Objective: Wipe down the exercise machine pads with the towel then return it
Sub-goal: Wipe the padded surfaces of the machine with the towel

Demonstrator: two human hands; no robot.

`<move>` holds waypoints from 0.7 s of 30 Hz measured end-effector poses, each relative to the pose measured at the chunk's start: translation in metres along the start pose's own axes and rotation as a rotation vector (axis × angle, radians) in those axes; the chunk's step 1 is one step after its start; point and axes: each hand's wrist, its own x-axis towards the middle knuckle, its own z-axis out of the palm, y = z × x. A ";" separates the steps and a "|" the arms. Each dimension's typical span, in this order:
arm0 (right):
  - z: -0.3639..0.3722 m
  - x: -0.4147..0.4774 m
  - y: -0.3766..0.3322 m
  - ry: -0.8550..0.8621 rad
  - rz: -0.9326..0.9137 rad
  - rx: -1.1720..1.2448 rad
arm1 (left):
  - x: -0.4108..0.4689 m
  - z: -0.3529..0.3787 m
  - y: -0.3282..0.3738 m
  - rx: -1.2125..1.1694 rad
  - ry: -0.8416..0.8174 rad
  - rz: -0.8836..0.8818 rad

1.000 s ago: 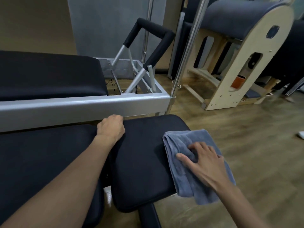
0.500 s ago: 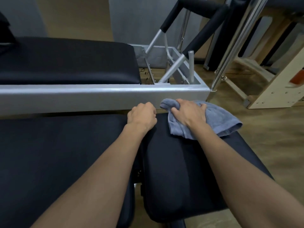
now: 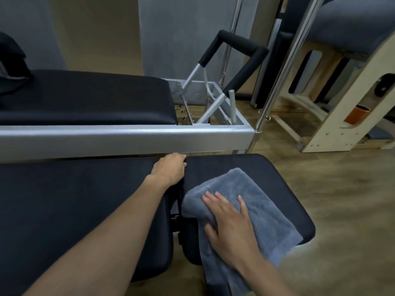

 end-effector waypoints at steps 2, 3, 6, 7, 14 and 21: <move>-0.001 0.002 -0.004 -0.005 -0.018 -0.014 | -0.005 0.000 -0.006 0.011 0.022 0.005; 0.000 0.009 -0.006 -0.003 -0.023 -0.021 | -0.006 0.001 -0.007 0.010 0.038 0.012; 0.006 0.035 -0.009 0.005 -0.015 -0.022 | -0.005 0.004 -0.009 0.001 0.070 0.017; 0.009 0.047 -0.010 0.004 -0.004 -0.015 | -0.004 0.004 -0.009 0.003 0.057 0.016; 0.030 0.161 -0.013 -0.020 0.078 -0.037 | 0.006 -0.007 -0.045 0.010 0.138 -0.054; 0.040 0.189 -0.027 -0.039 0.094 -0.112 | -0.024 -0.023 -0.097 0.178 0.149 -0.160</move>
